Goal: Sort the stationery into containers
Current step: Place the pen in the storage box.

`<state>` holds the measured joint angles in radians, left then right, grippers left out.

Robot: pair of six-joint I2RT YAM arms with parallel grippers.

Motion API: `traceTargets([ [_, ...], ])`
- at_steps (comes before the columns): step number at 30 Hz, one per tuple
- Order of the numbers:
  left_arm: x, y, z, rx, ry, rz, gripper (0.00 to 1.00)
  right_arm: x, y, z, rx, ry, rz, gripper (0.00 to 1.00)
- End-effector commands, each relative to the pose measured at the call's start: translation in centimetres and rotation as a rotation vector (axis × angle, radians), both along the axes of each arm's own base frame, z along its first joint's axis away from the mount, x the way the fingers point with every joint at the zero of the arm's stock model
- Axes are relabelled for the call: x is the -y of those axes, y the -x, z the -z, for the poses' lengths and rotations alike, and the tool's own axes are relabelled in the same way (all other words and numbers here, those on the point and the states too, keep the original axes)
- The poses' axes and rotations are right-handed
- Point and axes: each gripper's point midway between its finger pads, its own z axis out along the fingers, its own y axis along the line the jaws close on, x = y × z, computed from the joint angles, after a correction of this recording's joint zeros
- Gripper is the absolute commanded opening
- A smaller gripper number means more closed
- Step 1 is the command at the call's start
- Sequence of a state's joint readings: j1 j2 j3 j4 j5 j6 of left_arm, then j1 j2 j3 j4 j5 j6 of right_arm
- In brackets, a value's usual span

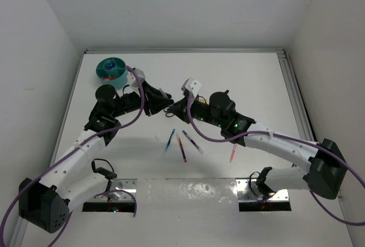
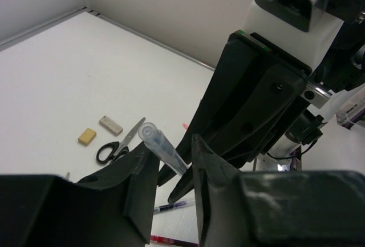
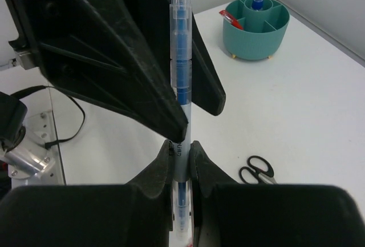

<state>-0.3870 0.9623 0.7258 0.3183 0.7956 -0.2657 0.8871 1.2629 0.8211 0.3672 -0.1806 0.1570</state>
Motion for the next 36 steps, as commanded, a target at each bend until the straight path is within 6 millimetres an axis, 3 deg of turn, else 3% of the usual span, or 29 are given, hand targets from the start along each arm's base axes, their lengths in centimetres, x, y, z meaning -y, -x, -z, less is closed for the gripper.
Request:
traceTargets([
  [1,0.3,0.2,-2.7,0.083,0.031,0.009,0.25,-0.7,-0.5,-3.7,0.052,-0.096,0.013,0.00],
  [4,0.4,0.4,-2.6,0.079,0.030,0.020,0.23,-0.6,-0.8,-4.0,0.053,-0.111,0.032,0.00],
  [10,0.4,-0.1,-2.9,0.088,0.034,-0.003,0.00,-0.6,-0.7,-3.9,0.050,-0.114,0.032,0.00],
  [17,0.0,-0.6,-3.8,0.139,0.023,-0.043,0.00,-0.9,-0.5,-3.4,0.026,-0.126,0.017,0.00],
  [18,0.0,-0.6,-4.1,0.157,0.019,-0.046,0.00,-0.9,-0.5,-3.4,0.017,-0.131,0.018,0.08],
  [21,-0.5,-1.3,-4.0,0.208,-0.028,-0.088,0.00,-1.0,-0.5,-2.8,-0.003,-0.125,0.020,0.58],
  [22,-1.1,-2.2,-4.0,0.229,-0.064,-0.141,0.00,-0.8,-0.6,-2.6,-0.007,-0.112,0.031,0.67],
  [24,-2.5,-3.7,-4.7,0.276,-0.110,-0.238,0.00,-0.5,-1.0,-2.1,-0.020,-0.096,0.061,0.86],
  [27,-6.6,-7.1,-4.5,0.267,-0.179,-0.465,0.00,0.8,-1.9,-1.0,-0.036,-0.060,0.145,0.95],
  [28,-9.2,-8.8,-4.0,0.252,-0.222,-0.595,0.00,1.3,-2.3,-0.5,-0.035,-0.043,0.178,0.99],
  [30,-11.7,-10.7,-3.3,0.235,-0.275,-0.713,0.00,2.0,-2.3,0.1,-0.033,-0.031,0.203,0.99],
  [31,-14.6,-12.0,-3.1,0.226,-0.308,-0.831,0.00,2.3,-2.3,0.3,-0.030,-0.026,0.212,0.99],
  [35,-20.6,-16.2,-1.9,0.179,-0.343,-1.005,0.00,3.0,-2.0,1.5,-0.027,-0.007,0.218,0.99],
  [36,-21.4,-17.1,-3.1,0.205,-0.313,-1.009,0.00,3.1,-2.0,1.6,-0.029,-0.005,0.218,0.99],
])
